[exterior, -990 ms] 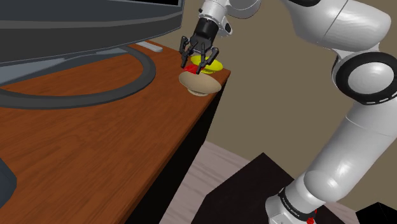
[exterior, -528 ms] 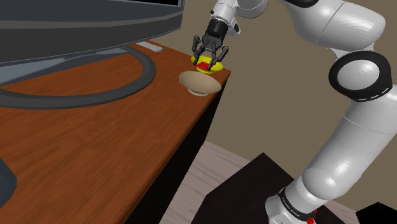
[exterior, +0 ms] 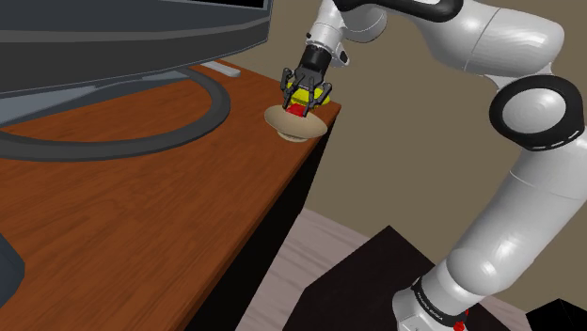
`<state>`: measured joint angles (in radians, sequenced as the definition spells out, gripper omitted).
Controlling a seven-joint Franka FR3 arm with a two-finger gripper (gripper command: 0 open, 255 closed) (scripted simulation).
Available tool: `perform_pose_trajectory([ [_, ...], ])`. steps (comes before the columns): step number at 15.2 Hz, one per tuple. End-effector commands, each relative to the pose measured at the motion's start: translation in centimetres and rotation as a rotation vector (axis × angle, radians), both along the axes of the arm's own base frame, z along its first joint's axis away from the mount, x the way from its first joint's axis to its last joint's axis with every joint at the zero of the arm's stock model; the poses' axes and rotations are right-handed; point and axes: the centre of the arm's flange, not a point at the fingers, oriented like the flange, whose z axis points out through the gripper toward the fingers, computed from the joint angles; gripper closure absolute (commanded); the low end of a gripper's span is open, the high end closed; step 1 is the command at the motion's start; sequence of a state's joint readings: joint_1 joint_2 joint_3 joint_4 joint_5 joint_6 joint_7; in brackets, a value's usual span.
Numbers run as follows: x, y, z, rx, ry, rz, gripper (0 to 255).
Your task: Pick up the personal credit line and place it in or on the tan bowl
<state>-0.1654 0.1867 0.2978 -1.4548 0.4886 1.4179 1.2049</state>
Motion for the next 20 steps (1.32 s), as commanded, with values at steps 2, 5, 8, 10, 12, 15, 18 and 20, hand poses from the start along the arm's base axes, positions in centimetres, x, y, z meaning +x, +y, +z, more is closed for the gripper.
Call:
perform_pose_trajectory([
  [2,-0.1,-0.1,-1.8,0.0,0.0,0.0,255],
  [5,-0.1,-0.1,-3.5,0.0,0.0,0.0,255],
  [8,-0.1,-0.1,-3.5,0.0,0.0,0.0,255],
  [10,-0.1,-0.1,-3.5,0.0,0.0,0.0,255],
  [12,-0.1,-0.1,-3.5,0.0,0.0,0.0,255],
  [15,-0.1,-0.1,-3.5,0.0,0.0,0.0,0],
  [18,-0.1,-0.1,-3.5,0.0,0.0,0.0,0],
  [20,0.2,-0.8,-2.4,0.0,0.0,0.0,0],
])
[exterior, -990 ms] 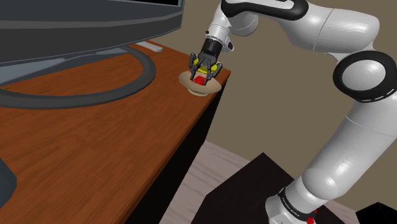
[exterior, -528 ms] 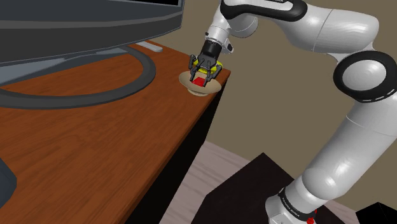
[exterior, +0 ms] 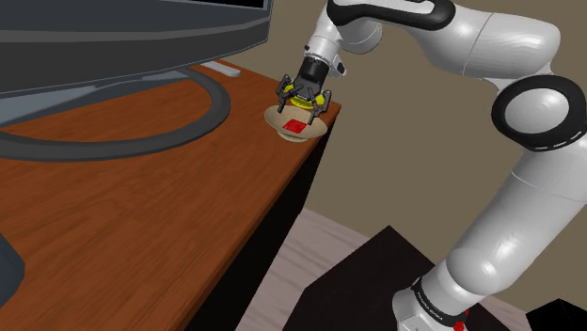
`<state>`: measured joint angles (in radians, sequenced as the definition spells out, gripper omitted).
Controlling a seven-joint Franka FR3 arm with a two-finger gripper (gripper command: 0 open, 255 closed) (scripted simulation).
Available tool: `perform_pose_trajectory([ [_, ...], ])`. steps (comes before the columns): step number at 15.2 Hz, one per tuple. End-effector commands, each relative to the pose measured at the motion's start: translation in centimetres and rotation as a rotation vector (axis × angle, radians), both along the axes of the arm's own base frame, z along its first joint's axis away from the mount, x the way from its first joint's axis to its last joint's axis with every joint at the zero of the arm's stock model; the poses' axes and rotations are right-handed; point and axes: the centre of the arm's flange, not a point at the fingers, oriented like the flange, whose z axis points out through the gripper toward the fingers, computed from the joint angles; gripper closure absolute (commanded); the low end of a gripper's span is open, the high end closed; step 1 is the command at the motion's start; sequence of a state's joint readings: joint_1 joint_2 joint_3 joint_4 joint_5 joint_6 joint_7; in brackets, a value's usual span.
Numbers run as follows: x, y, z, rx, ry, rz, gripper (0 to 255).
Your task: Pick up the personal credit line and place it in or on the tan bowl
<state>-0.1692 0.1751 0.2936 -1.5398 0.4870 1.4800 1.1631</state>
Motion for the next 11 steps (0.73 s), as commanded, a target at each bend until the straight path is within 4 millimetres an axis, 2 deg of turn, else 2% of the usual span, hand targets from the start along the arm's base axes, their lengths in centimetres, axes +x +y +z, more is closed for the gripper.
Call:
perform_pose_trajectory([
  [1,0.6,-1.0,1.6,0.0,0.0,0.0,0],
  [3,1.2,-2.1,3.6,0.0,0.0,0.0,0],
  [11,1.2,-2.1,3.6,0.0,0.0,0.0,0],
])
